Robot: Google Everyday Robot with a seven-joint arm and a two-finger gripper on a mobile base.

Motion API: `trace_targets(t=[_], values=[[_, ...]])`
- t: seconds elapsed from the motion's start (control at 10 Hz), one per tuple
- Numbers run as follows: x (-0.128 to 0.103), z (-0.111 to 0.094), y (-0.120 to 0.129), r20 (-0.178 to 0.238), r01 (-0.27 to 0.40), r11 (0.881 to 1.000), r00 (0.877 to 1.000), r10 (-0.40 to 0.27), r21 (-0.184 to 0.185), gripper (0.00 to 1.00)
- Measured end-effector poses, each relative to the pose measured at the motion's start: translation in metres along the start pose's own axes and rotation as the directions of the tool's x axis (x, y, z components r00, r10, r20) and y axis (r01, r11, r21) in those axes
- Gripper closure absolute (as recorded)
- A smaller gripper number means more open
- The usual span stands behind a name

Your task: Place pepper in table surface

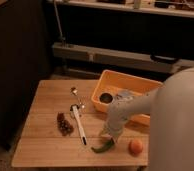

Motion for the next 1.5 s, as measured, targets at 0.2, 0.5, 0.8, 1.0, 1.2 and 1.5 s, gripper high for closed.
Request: trace_targets(t=[0.2,0.5,0.8,1.0,1.2,1.5], values=[[-0.004,0.006,-0.001,-0.002,0.0,1.0,1.0,0.0,0.005,0.35],[-0.006,0.015,0.0,-0.014,0.001,1.0,1.0,-0.001,-0.007,0.43],[-0.01,0.017,0.004,-0.02,0.007,1.0,1.0,-0.008,-0.021,0.71],[-0.013,0.015,0.011,-0.022,0.014,0.999,1.0,-0.015,-0.043,0.91],[-0.02,0.002,0.019,-0.018,0.022,0.996,1.0,-0.024,-0.082,1.0],[-0.037,-0.049,0.035,0.022,0.059,0.989,0.998,-0.057,-0.133,1.0]])
